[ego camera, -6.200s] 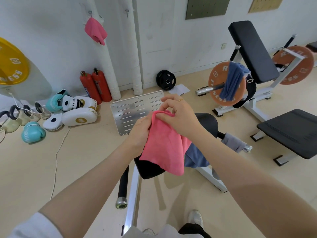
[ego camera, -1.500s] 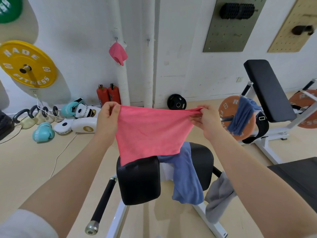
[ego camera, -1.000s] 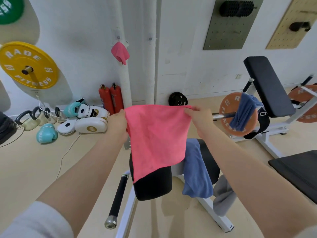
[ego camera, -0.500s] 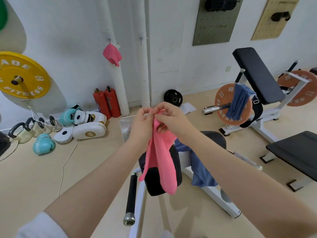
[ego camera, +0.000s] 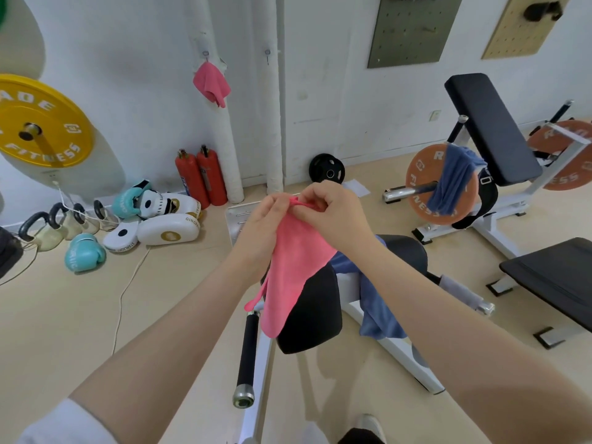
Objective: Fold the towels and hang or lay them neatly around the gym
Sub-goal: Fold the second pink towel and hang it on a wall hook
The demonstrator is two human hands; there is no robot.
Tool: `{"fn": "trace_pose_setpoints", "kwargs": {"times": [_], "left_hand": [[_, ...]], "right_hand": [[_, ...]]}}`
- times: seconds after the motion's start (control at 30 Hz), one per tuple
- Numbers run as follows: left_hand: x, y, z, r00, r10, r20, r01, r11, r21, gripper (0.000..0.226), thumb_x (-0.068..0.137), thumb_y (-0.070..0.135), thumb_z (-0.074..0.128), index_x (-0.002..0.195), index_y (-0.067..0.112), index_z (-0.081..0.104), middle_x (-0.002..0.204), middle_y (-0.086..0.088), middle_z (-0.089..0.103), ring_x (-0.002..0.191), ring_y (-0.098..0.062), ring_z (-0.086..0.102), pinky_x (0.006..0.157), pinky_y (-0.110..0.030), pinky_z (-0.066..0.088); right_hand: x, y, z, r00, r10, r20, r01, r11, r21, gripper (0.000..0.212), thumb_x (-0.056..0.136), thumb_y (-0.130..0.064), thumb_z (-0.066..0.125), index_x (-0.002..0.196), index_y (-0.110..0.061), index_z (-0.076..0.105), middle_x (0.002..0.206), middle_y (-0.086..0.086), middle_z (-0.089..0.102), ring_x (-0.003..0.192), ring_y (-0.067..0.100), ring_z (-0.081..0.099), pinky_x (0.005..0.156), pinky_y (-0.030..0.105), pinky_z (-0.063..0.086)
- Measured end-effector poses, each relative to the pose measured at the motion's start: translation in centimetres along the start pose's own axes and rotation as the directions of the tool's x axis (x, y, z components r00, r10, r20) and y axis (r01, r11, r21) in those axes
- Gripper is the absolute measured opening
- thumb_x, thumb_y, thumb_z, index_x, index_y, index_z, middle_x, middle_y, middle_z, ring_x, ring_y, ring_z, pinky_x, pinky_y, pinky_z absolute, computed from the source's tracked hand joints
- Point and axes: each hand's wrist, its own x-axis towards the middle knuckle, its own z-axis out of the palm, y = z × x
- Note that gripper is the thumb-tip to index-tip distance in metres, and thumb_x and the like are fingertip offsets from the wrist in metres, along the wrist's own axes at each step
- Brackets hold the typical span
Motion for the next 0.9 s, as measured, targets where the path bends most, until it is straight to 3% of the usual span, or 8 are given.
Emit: {"fn": "trace_pose_setpoints", "kwargs": {"times": [0.07,0.13,0.27,0.47,0.63,0.77,0.9], "left_hand": [[0.6,-0.1,0.4,0.998,-0.055,-0.015,0.056,0.998,0.01,0.037,0.099,0.036,0.036,0.087,0.021,0.067,0.094,-0.006,0.07,0.09,-0.015,0.063,0.08,-0.028,0.049],[1.3,-0.1,1.0,0.996,-0.093,-0.015,0.094,0.995,0.023,0.035,0.098,0.036,0.037,0.09,0.019,0.067,0.092,-0.007,0.069,0.085,-0.016,0.062,0.074,-0.029,0.049],[2.6,0.1,2.5,0.991,-0.129,-0.017,0.129,0.992,-0.001,0.016,0.095,0.022,0.048,0.089,0.017,0.063,0.083,-0.002,0.065,0.073,-0.012,0.059,0.068,-0.026,0.048],[5.4,-0.3,4.4,0.982,-0.12,-0.144,0.128,0.991,0.049,0.02,0.095,0.019,0.049,0.081,0.016,0.062,0.063,0.003,0.059,0.056,-0.009,0.051,0.053,-0.021,0.045],[6.9,-0.6,5.9,0.992,-0.058,-0.115,0.074,0.988,0.133,0.021,0.097,0.02,0.045,0.084,0.014,0.061,0.07,-0.002,0.057,0.063,-0.013,0.049,0.062,-0.027,0.042],[7.4,-0.5,6.9,1.0,0.01,0.005,-0.01,0.987,0.158,0.008,0.092,0.016,0.053,0.089,0.017,0.061,0.069,0.003,0.065,0.066,-0.013,0.057,0.063,-0.025,0.046],[8.0,-0.8,6.8,0.992,0.045,0.118,-0.071,0.971,0.228,0.026,0.084,-0.005,0.059,0.099,0.017,0.057,0.079,0.008,0.071,0.073,-0.003,0.066,0.072,-0.018,0.055]], "right_hand": [[0.3,0.8,-0.7,0.999,-0.021,0.037,0.018,0.998,0.059,0.007,0.079,-0.017,0.071,0.077,-0.015,0.064,0.073,-0.014,0.047,0.074,0.003,0.047,0.074,0.016,0.04],[0.8,1.5,-1.6,0.997,-0.038,0.069,0.033,0.996,0.084,0.007,0.08,-0.014,0.07,0.08,-0.011,0.064,0.077,-0.013,0.049,0.077,-0.001,0.047,0.074,0.007,0.036],[1.9,2.8,-3.3,0.985,-0.112,0.128,0.108,0.993,0.044,0.01,0.082,-0.02,0.069,0.079,-0.019,0.06,0.074,-0.018,0.052,0.074,-0.008,0.048,0.072,0.006,0.036],[4.2,4.4,-5.9,0.962,-0.116,0.248,0.118,0.993,0.009,0.019,0.082,-0.023,0.068,0.073,-0.033,0.054,0.075,-0.022,0.055,0.079,-0.007,0.05,0.077,0.008,0.036],[5.9,6.4,-6.8,0.964,-0.118,0.239,0.141,0.987,-0.08,0.015,0.079,-0.021,0.071,0.075,-0.011,0.061,0.072,-0.011,0.05,0.073,0.005,0.047,0.071,0.018,0.037],[6.5,7.3,-7.0,0.983,-0.117,0.14,0.147,0.962,-0.23,0.028,0.078,-0.034,0.069,0.066,-0.016,0.05,0.056,-0.01,0.041,0.062,0.016,0.042,0.064,0.033,0.038],[6.9,7.9,-7.3,0.989,-0.111,0.102,0.132,0.962,-0.238,0.035,0.08,-0.04,0.066,0.063,-0.016,0.047,0.052,-0.011,0.04,0.06,0.015,0.044,0.063,0.034,0.038]]}}
